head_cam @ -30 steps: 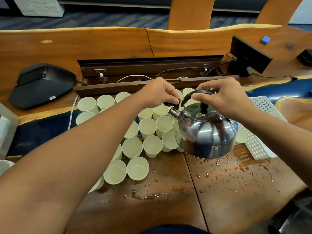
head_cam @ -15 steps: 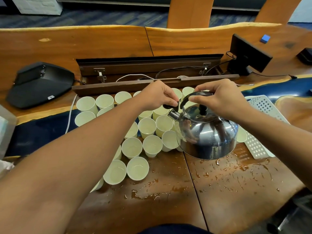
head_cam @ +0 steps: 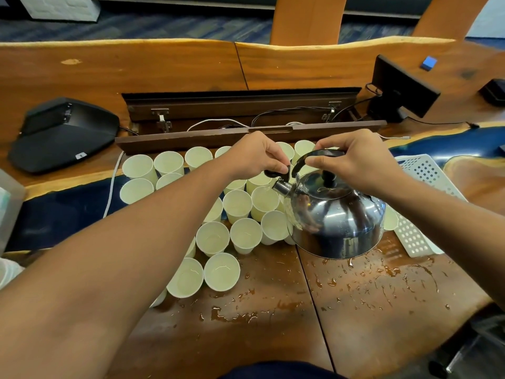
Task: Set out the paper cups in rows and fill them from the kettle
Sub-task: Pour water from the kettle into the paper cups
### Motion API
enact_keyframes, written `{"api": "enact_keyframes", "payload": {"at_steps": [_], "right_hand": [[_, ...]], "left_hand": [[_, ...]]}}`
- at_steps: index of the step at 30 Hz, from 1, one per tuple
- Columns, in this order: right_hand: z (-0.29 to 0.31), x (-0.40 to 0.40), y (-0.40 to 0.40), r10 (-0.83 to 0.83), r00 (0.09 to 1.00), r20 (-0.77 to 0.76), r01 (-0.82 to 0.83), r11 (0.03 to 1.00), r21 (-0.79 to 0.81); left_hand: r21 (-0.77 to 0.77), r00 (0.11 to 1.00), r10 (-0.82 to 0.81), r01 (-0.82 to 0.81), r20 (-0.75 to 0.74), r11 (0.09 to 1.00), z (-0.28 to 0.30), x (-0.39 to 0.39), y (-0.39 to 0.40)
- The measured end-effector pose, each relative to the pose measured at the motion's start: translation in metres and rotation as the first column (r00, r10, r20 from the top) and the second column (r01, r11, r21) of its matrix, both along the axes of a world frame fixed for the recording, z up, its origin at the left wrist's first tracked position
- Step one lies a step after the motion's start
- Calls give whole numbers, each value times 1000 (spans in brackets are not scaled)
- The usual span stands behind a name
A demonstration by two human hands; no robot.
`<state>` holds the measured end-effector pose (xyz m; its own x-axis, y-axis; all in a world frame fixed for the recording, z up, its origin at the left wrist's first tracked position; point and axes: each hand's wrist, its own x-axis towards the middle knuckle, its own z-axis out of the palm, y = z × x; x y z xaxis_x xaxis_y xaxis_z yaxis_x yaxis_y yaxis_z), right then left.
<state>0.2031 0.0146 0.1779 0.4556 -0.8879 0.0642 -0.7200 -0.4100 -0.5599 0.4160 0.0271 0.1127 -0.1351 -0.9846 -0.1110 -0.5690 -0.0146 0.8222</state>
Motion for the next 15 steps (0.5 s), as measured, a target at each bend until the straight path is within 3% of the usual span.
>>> {"api": "enact_keyframes", "payload": {"at_steps": [15], "right_hand": [[-2,-8,4,-45,996,77,48,998,-30]], "left_hand": [[-38,999,-22,23,38,999,15,2,-1]]}}
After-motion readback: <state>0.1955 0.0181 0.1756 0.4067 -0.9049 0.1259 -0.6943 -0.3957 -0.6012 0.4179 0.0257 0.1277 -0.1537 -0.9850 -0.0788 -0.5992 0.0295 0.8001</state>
